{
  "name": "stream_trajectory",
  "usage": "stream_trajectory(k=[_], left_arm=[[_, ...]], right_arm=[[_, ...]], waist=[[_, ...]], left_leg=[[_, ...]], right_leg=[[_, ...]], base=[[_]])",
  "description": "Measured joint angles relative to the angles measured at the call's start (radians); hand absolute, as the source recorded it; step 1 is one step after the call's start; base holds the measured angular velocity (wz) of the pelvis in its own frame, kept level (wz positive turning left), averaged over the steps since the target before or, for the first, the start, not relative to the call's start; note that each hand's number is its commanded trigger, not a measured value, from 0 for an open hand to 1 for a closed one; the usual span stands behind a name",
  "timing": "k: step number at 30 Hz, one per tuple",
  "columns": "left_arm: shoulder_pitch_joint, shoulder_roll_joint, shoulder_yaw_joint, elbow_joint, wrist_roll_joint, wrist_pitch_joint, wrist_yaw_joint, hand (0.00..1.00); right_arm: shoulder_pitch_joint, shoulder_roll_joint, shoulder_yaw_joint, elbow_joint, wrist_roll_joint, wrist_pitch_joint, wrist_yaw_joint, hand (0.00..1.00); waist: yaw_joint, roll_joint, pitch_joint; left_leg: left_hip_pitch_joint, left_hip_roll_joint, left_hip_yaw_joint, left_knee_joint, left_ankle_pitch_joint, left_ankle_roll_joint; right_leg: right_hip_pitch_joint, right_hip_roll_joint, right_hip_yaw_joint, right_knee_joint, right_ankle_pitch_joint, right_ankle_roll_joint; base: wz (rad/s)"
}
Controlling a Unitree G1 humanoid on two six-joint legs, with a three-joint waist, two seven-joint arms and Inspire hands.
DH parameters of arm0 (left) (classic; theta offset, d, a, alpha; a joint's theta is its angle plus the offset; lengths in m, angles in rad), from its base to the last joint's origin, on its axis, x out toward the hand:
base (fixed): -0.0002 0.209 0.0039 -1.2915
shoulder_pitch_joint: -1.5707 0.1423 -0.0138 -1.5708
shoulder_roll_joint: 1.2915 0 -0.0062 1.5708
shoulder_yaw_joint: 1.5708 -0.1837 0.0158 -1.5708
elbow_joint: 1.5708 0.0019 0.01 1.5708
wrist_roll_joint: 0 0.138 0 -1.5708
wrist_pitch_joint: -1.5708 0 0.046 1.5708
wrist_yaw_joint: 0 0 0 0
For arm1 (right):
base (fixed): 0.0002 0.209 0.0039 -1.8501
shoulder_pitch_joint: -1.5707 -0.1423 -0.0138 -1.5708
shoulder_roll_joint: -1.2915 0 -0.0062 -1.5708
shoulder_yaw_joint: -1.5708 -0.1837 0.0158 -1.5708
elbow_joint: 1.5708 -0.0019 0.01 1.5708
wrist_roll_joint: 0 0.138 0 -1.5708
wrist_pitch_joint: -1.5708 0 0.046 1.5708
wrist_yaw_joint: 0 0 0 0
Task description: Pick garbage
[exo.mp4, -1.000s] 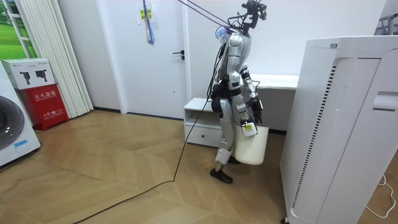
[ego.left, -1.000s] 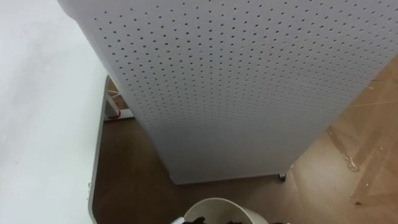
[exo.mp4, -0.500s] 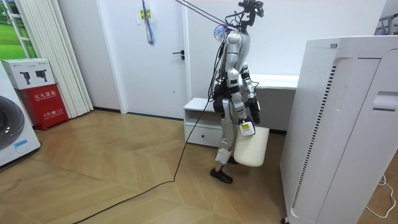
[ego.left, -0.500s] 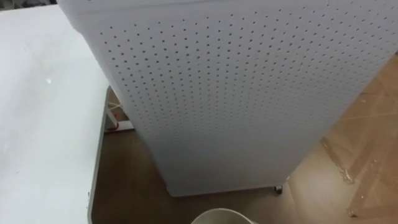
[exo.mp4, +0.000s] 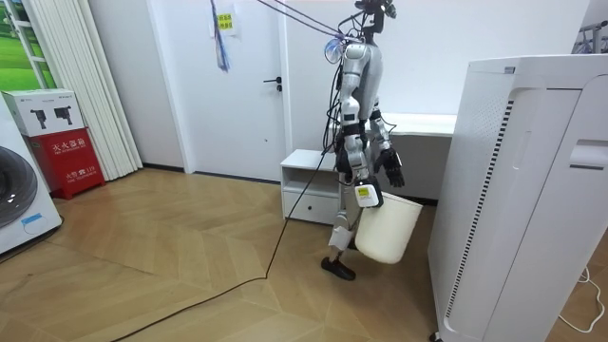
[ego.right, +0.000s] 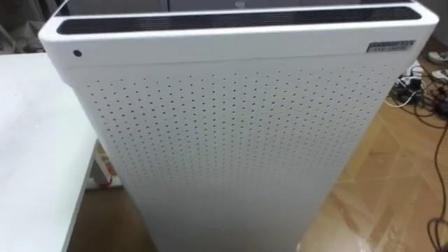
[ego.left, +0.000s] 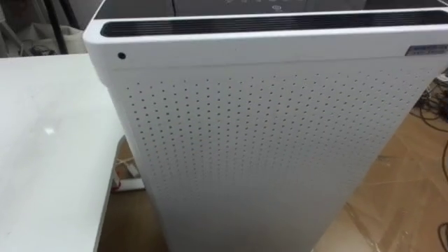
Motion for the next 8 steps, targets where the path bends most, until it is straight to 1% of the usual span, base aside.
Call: stream_trajectory(k=[5,7,8], left_arm=[[0.054,0.000,0.077,0.006,-0.124,0.004,0.000,0.00],[0.074,0.001,0.112,0.017,-0.157,0.006,0.000,0.00],[0.092,0.002,0.143,0.018,-0.173,0.010,0.000,0.00]], right_arm=[[0.048,0.007,-0.061,-0.004,0.005,0.002,-0.003,1.00],[0.059,0.012,-0.083,-0.002,0.004,0.007,-0.003,1.00],[0.064,0.021,-0.098,-0.001,0.004,0.008,-0.004,1.00]], waist=[[-0.001,-0.006,0.0032],[0.001,-0.011,0.0044],[0.001,-0.010,0.0046]], left_leg=[[0.055,0.008,0.000,-0.018,-0.006,-0.010],[0.074,0.016,-0.002,-0.021,-0.013,-0.022],[0.090,0.022,-0.002,-0.024,-0.017,-0.028]], right_leg=[[0.061,0.012,0.000,-0.033,-0.004,-0.008],[0.081,0.020,0.006,-0.046,-0.003,-0.011],[0.094,0.025,0.005,-0.049,-0.003,-0.011]], base=[[-0.03],[-0.13],[-0.13]])
